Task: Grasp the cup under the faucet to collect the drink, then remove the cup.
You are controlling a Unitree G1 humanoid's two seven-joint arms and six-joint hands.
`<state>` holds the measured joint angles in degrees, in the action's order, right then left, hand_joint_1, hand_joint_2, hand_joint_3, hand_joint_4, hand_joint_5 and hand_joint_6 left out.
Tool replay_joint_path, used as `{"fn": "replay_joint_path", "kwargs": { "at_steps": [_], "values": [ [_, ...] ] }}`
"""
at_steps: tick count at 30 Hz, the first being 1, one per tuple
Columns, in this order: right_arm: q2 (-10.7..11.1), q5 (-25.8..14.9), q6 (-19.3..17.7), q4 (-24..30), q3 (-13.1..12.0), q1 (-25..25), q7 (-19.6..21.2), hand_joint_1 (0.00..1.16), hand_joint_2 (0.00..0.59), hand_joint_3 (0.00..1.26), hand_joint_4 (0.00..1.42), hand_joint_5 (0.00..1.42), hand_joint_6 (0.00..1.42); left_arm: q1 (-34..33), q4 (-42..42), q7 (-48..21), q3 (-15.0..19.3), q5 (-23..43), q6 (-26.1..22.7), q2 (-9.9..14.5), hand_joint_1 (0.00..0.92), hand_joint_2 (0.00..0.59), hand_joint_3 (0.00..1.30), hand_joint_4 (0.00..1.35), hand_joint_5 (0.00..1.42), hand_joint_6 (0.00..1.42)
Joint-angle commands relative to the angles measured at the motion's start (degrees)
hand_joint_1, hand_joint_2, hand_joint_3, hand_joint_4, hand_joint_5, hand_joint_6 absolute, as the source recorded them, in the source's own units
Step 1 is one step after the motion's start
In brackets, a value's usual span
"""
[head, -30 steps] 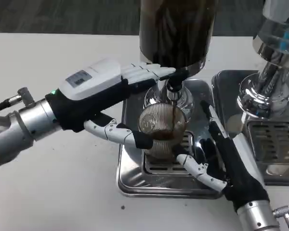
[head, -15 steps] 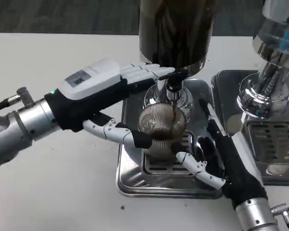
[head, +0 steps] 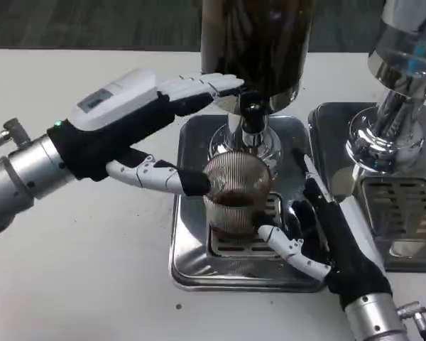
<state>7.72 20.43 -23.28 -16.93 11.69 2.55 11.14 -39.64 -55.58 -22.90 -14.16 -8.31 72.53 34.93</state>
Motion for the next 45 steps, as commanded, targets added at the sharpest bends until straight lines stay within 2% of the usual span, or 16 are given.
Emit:
{"fn": "replay_joint_path", "kwargs": {
  "at_steps": [1, 14, 21, 24, 27, 32, 43, 45],
  "values": [
    [-0.27, -0.25, -1.66, -1.27, -0.32, -0.76, 0.21, 0.5, 0.255, 0.02, 0.0, 0.0, 0.08, 0.98, 0.98, -2.3, 1.17, 2.68, 0.47, 0.25, 0.0, 0.085, 0.15, 0.05, 0.09, 0.09],
    [-0.69, -0.25, -2.76, -2.48, -0.55, -0.93, 0.64, 0.5, 0.256, 0.03, 0.0, 0.0, 0.08, 2.67, 6.01, -7.83, 4.1, 11.47, -0.25, 0.89, 0.0, 0.087, 0.17, 0.07, 0.11, 0.12],
    [-0.78, -0.4, -3.3, -2.65, -0.71, -0.9, 0.65, 0.49, 0.259, 0.03, 0.0, 0.0, 0.08, 7.16, 8.94, -10.54, 8.6, 19.04, -2.53, 1.86, 0.0, 0.096, 0.25, 0.16, 0.18, 0.16],
    [-0.73, -0.45, -3.46, -2.83, -0.77, -1.05, 0.51, 0.49, 0.255, 0.03, 0.0, 0.0, 0.08, 9.03, 7.74, -10.88, 11.07, 19.98, -4.07, 2.18, 0.0, 0.097, 0.27, 0.18, 0.19, 0.17],
    [-0.68, -0.48, -3.48, -2.79, -0.86, -1.19, 0.38, 0.49, 0.254, 0.03, 0.0, 0.0, 0.08, 10.94, 6.23, -11.03, 13.18, 19.18, -4.89, 2.63, 0.0, 0.097, 0.27, 0.19, 0.2, 0.18],
    [-0.58, -0.68, -3.44, -2.79, -1.11, -1.31, 0.1, 0.49, 0.25, 0.03, 0.0, 0.0, 0.08, 13.69, 3.74, -10.4, 14.86, 16.36, -5.21, 3.07, 0.0, 0.098, 0.27, 0.19, 0.2, 0.18],
    [-0.06, -0.75, -2.6, -2.81, -1.33, -1.7, -0.52, 0.5, 0.248, 0.02, 0.0, 0.0, 0.08, 17.51, -1.77, -6.37, 15.38, 7.2, -5.51, 2.12, 0.0, 0.101, 0.26, 0.17, 0.19, 0.18],
    [0.08, -0.62, -2.45, -2.78, -1.36, -1.83, -0.67, 0.52, 0.233, 0.01, 0.0, 0.0, 0.07, 17.73, -2.48, -5.52, 15.23, 6.02, -5.85, 1.97, 0.0, 0.101, 0.26, 0.17, 0.18, 0.18]
  ]
}}
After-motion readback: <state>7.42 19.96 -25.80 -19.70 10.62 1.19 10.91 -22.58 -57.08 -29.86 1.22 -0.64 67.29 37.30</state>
